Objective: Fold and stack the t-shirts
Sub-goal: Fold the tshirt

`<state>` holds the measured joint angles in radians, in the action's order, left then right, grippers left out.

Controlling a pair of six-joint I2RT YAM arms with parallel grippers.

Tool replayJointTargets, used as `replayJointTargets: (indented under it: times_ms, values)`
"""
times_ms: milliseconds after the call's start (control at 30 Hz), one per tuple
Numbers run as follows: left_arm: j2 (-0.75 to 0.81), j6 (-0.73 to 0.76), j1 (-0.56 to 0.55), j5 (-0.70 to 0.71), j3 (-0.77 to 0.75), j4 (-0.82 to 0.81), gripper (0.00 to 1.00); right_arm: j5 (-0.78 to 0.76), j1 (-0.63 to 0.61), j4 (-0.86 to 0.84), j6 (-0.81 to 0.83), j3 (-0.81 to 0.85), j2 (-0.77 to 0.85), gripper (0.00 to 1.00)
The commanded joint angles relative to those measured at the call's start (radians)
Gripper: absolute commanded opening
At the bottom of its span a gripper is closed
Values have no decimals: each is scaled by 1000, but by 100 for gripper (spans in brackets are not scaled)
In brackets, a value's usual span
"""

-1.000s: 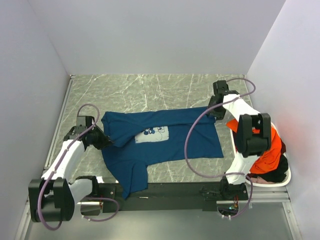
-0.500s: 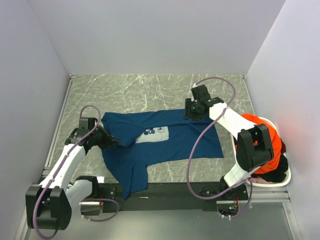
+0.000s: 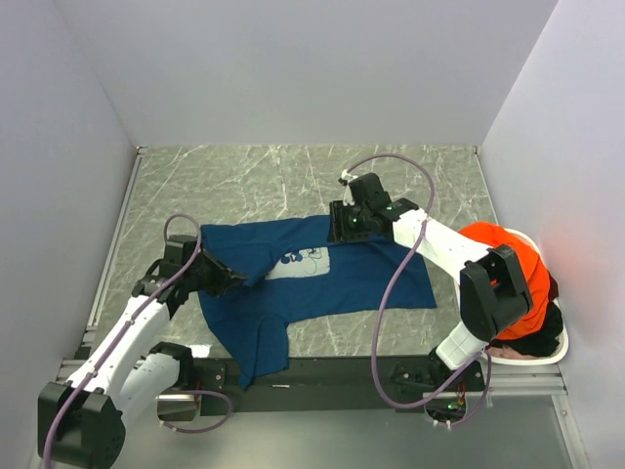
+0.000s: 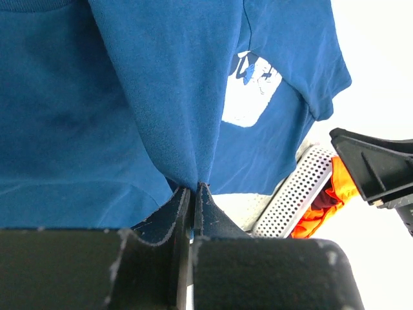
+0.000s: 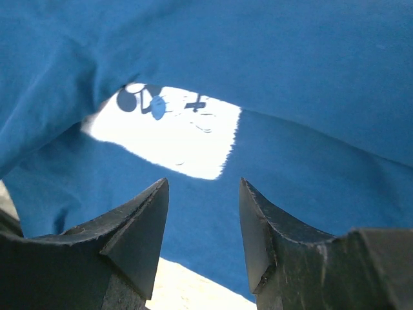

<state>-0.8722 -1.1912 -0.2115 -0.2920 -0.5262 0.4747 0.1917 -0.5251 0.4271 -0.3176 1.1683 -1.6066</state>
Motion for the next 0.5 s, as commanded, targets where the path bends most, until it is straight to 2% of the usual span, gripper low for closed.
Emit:
replayJointTargets:
  times_ms: [0,100,200,300,333,367,400,433,467]
  values:
    - [27,-50,-12,24,22,-31,5,49,-35,-53,34,-12,20,55]
    - [33,-71,-29,10,49,-54,5,60,-56,-62,40,-12,5,55]
    - [30,-94,-51,8,78,-77,8,66,-84,-76,37,-15,-16,55]
    - [25,-88,-51,14,83,-65,27,74,-119,-90,29,-12,-36,55]
    - [27,-82,-51,20,75,-59,38,74,-136,-94,28,-9,-47,55]
    - [36,-79,-51,27,68,-44,44,74,-147,-99,25,-6,-52,55]
    - [39,-68,-49,62,55,-33,50,77,-157,-100,22,-4,-58,55]
    - [38,-41,-49,88,23,-21,60,78,-168,-112,17,-1,-68,55]
    - [32,-21,-49,108,3,5,64,77,-191,-119,15,-1,-75,55]
